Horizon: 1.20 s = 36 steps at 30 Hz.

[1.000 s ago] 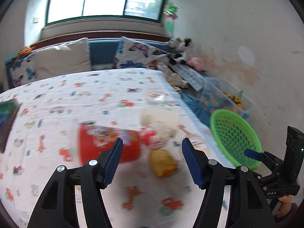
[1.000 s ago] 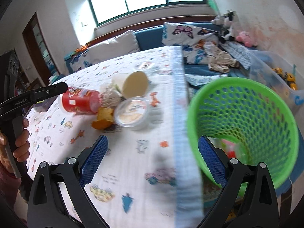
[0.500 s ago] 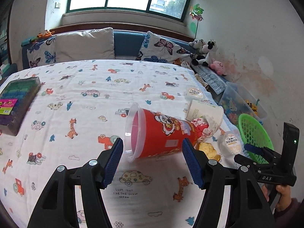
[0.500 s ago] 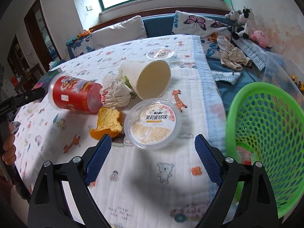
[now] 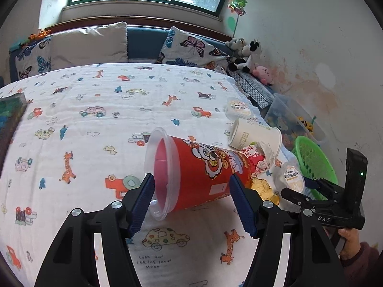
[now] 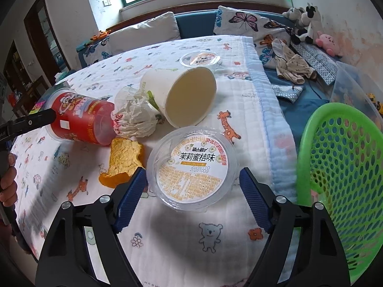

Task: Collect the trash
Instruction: 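Move both tools back over the bed toward the red cup and round tub, then grasp the red cup with the left tool while the right tool grasps the round tub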

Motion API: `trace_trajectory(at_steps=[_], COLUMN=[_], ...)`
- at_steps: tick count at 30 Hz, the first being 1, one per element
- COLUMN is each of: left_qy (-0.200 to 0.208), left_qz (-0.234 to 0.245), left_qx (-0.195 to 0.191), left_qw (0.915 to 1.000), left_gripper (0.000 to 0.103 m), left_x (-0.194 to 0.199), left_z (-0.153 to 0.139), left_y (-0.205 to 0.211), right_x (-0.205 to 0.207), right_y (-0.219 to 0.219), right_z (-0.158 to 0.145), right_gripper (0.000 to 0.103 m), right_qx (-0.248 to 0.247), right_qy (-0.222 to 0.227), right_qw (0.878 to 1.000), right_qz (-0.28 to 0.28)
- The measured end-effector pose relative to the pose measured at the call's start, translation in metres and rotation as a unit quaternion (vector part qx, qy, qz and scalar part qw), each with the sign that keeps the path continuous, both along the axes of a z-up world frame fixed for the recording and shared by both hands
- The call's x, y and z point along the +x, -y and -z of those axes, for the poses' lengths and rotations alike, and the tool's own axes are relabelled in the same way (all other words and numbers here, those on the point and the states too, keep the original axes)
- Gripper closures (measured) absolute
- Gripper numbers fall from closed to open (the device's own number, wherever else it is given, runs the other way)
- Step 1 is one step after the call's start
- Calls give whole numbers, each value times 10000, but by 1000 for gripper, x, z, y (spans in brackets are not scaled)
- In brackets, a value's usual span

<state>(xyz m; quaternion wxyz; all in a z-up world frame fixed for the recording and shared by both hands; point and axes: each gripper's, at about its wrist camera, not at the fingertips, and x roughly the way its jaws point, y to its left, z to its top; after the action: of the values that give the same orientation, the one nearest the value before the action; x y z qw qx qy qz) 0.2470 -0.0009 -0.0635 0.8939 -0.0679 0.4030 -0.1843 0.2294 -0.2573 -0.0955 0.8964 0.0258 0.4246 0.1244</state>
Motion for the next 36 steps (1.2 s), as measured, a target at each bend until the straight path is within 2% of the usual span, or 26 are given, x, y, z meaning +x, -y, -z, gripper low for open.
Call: trace_trajectory(at_steps=[5, 6, 12, 14, 27, 31, 36], left_qy=[-25, -33, -46, -34, 198, 343, 445], left_qz=[87, 105, 210, 239, 417, 433, 451], left_qx=[-47, -70, -89, -92, -232, -130, -209], left_qw=[9999, 9999, 9997, 9997, 9987, 9984, 9978], left_gripper=[43, 43, 51, 61, 97, 98, 98], left_x=[5, 5, 5, 3, -24, -35, -48], left_z=[4, 5, 10, 10, 0, -7, -20], left_y=[5, 5, 11, 11, 23, 27, 24], right_x=[1, 1, -5, -8, -33, -43, -51], right_y=[-1, -1, 0, 1, 7, 9, 17], right_z=[0, 0, -3, -4, -19, -24, -29], right_gripper=[32, 36, 38, 38, 38, 38, 38], right_qx=[-39, -26, -37, 18, 157, 152, 131], right_qy=[34, 39, 82, 94, 225, 287, 368], right_qw=[10000, 10000, 10000, 9999, 9996, 9994, 9991], right_qz=[-4, -11, 22, 32, 62, 77, 158])
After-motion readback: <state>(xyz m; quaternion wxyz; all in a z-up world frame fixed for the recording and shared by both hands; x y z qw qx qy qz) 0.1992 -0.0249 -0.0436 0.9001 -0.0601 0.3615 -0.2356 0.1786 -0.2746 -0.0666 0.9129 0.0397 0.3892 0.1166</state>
